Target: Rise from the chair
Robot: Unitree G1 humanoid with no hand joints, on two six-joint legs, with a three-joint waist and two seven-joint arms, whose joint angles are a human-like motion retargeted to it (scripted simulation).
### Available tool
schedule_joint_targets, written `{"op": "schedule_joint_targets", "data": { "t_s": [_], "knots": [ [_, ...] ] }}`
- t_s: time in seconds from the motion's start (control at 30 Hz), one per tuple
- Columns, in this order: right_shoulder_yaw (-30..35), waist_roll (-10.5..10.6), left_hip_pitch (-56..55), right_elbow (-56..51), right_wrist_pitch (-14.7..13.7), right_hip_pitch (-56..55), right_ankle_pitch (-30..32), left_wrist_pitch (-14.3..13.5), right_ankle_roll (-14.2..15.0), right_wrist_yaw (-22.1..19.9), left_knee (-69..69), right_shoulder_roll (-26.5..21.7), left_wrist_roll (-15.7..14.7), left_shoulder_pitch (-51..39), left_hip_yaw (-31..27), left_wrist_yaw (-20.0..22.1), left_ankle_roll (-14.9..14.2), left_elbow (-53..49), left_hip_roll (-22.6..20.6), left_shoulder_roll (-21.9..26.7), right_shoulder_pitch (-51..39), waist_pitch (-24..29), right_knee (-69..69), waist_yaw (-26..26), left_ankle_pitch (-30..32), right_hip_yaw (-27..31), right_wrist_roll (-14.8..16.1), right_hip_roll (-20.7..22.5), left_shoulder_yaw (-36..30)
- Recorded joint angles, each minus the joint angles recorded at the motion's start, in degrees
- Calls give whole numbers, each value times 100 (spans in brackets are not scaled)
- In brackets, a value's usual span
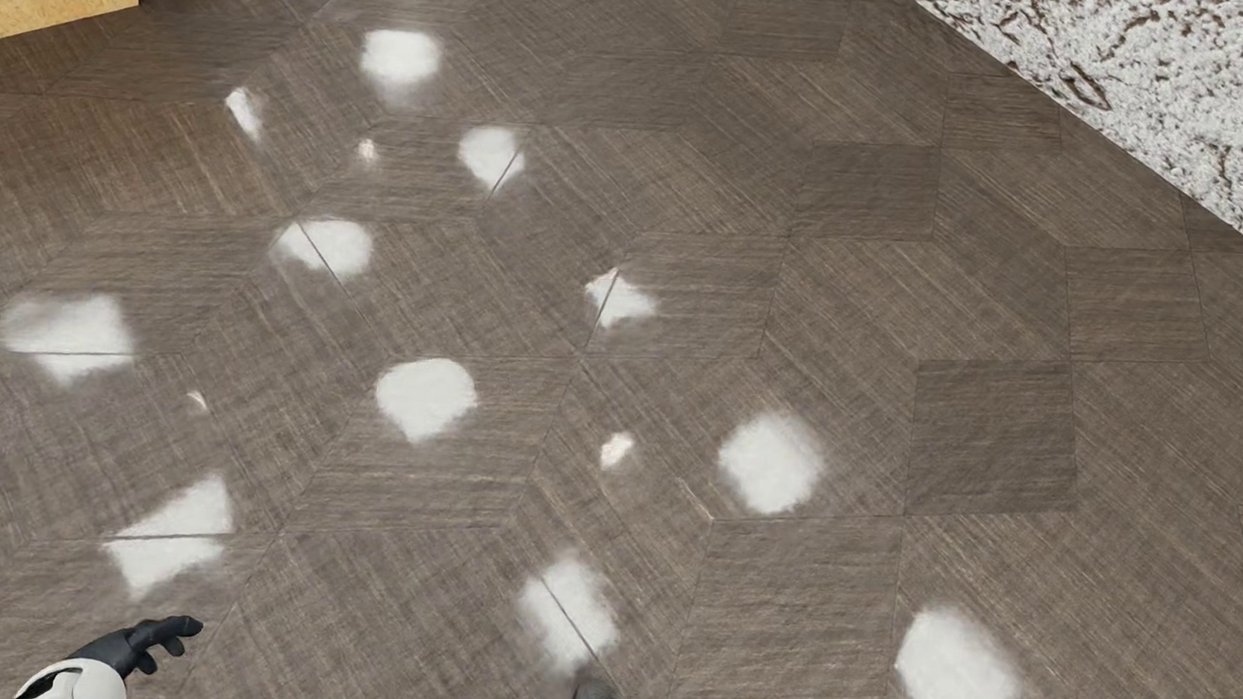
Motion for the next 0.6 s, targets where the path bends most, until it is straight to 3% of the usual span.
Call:
{"op": "schedule_joint_targets", "data": {
  "t_s": [0.07, 0.13, 0.17, 0.23, 0.27, 0.33, 0.43, 0.57, 0.6],
  "knots": [
    [-60, -18, 369, 49, 43, 176, 573, -14, 47, 23, 26, -44, 15, 21, 90, -52, 35, 65, -103, -33, 167, -98, -1282, -46, -75, -143, 53, 100, -75],
    [-153, 14, 612, 120, 117, 463, 516, 22, 104, 88, 569, -189, 119, 94, 125, -127, -12, 62, -197, -172, 383, -225, -1069, -12, -114, -328, 40, -26, 56],
    [-148, 94, 562, 172, 144, 663, 619, 28, 22, 48, 1216, -255, 89, 158, 155, -60, -244, 41, -111, -253, 440, -274, -1090, 57, -30, -327, 98, -28, 158],
    [2, 200, -10, 264, 200, 1107, 477, 96, -221, 60, 3260, -289, -125, 319, 224, -74, -1527, 19, 363, -328, 381, -244, -890, 219, 926, -220, 220, 43, 301],
    [25, 248, -424, 158, 203, 1369, 273, 132, -392, 4, 4304, -317, -210, 332, 229, -151, -1789, 4, 594, -350, 342, -181, -850, 300, 1272, -272, 310, 39, 263],
    [34, 236, -1055, 37, 96, 1821, 40, 159, -424, -154, 5189, -314, -218, 349, 99, -76, -1455, 112, 772, -417, 154, -68, -841, 456, 808, -312, 315, -33, 180],
    [284, 215, -1569, -255, -47, 2134, -253, 154, -193, -346, 3923, -342, -292, 543, -134, -151, -1167, 140, 880, -497, 24, -236, -853, 608, 493, -238, 366, -297, 452],
    [785, 301, -1553, -327, -123, 1801, -768, 147, 98, -373, 1003, -368, -310, 749, -702, -137, -949, 193, 1052, -472, -163, -437, -80, 584, 1385, 40, 325, -686, 633],
    [854, 311, -1546, -290, -113, 1733, -799, 148, 161, -334, 764, -344, -315, 786, -821, -146, -1027, 181, 1144, -431, -193, -489, -12, 560, 1529, 132, 307, -760, 653]
  ]
}}
